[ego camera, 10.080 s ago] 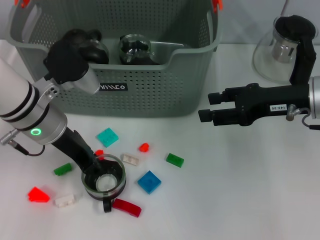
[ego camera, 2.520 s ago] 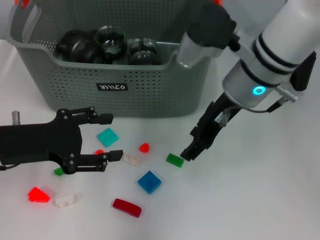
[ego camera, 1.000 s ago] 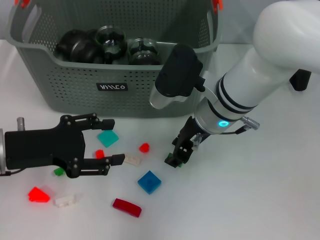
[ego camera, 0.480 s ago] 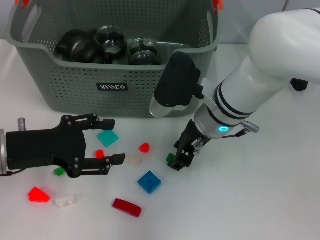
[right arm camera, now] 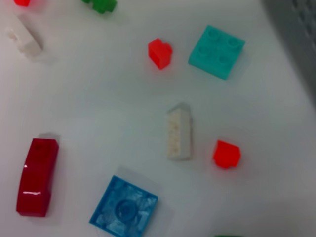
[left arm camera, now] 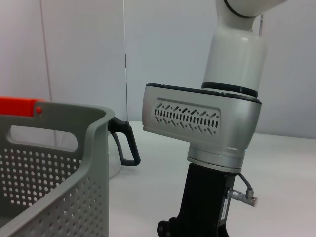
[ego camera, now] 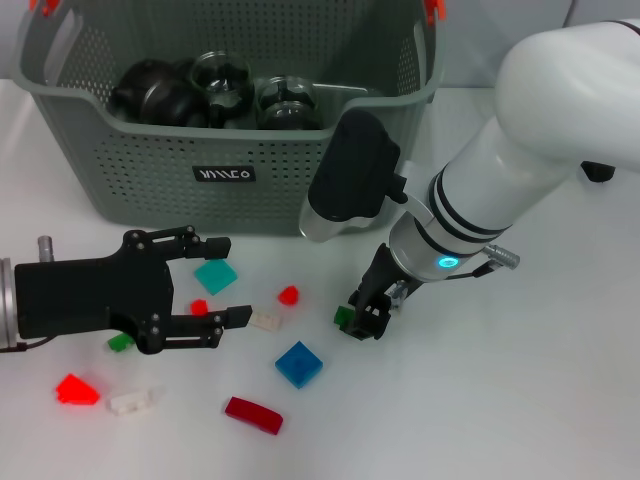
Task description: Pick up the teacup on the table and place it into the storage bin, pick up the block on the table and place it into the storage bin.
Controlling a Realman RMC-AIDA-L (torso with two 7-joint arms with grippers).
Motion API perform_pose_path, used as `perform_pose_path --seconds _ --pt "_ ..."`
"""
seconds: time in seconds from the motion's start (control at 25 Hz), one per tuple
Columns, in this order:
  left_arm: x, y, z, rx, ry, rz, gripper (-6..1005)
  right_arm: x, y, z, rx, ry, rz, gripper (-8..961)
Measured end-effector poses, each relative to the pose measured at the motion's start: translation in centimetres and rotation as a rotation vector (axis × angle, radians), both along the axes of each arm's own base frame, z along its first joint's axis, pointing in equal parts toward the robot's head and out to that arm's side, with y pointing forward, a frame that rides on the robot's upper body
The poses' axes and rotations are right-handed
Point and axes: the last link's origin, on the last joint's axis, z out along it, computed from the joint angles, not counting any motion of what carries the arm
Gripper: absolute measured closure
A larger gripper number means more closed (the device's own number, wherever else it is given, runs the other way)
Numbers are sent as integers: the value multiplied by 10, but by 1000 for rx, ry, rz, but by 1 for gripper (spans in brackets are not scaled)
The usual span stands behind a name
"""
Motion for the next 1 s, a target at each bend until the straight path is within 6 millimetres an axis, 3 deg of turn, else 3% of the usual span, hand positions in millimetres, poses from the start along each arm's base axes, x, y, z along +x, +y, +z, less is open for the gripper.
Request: perform_pose_path --seconds 0.28,0.36,0.68,1.0 --pt "-1 1 2 10 -4 5 215 -2 -3 1 -20 -12 -4 598" --pt "-1 2 2 10 -3 5 215 -1 -2 2 -20 -16 -12 749" --pt "-1 2 3 12 -2 4 214 -5 -2 6 -22 4 -18 751" --pt "-4 2 9 33 -8 19 214 -24 2 30 -36 91 -72 751"
